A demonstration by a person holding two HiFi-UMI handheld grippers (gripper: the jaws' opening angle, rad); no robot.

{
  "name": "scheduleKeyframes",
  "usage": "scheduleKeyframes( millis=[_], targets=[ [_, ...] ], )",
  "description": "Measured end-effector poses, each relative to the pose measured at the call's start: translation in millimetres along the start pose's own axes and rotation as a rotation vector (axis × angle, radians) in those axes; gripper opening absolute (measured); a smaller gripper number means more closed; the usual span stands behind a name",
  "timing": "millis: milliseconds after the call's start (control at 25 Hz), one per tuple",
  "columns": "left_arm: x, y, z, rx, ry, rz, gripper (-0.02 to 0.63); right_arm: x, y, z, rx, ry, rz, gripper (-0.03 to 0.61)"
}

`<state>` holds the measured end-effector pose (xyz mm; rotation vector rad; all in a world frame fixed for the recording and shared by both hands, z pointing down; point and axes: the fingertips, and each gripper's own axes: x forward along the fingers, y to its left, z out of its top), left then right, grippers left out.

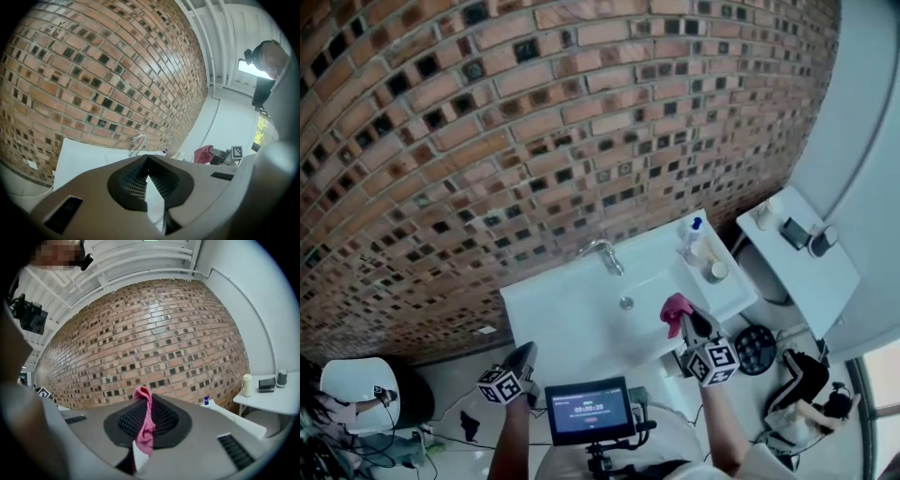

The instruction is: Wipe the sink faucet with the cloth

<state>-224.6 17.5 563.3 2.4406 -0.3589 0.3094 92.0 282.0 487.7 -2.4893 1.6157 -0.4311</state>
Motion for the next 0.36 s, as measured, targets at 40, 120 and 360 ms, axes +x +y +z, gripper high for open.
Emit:
scheduleKeyframes(
  millis=[40,120,360],
  targets=[
    [3,-6,-1,0.004,0.001,-0.014,0.000,-1,-2,3,-0.003,-0.005,0.002,0.034],
    [8,-19,-3,0.012,0.005,-0.043,0.000,-3,-6,8,-0.011,-0.008,0.004,0.034],
    [17,-35,-8,-0.041,-0.004,-0.064,0.000,0,-36,21,0.060,-0.017,-0.014,0.034]
  ],
)
